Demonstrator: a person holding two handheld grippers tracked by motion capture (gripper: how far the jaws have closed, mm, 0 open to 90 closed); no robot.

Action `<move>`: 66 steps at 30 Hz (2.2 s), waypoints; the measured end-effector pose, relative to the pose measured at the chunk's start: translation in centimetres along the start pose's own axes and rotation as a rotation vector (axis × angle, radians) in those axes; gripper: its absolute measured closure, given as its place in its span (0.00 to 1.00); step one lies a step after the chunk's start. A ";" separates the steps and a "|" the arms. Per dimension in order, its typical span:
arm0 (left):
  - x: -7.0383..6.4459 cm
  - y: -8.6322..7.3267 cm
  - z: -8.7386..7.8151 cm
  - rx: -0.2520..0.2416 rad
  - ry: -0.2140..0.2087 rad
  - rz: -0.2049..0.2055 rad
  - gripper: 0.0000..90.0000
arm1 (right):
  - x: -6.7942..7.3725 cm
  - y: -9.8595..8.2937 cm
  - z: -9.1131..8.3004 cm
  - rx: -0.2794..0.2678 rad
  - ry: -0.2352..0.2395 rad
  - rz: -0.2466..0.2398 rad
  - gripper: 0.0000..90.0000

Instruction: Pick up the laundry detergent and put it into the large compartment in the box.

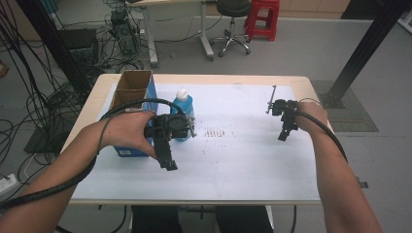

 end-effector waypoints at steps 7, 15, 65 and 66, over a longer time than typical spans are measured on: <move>0.0 0.0 0.1 0.004 -0.001 -0.002 0.02 | 0.0 -0.1 0.1 -0.002 0.000 -0.005 0.04; 0.0 0.1 0.2 0.006 -0.003 -0.003 0.02 | -0.1 -0.2 0.2 0.000 0.004 -0.002 0.04; 2.7 0.8 -3.8 -0.058 0.155 -0.504 0.01 | 0.3 -0.8 0.2 -0.008 -0.002 0.010 0.04; 2.7 0.8 -3.8 -0.058 0.160 -0.513 0.01 | 0.3 -0.8 0.2 -0.008 -0.001 0.009 0.04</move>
Point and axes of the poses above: each handheld gripper's, and its own axes: z roughly forward along the jaws, y roughly out of its top, x roughly to its left, the point moved 6 cm from there along z, roughly forward along the jaws, and after that the axes turned 13 degrees about -z, right-handed, at the moved point
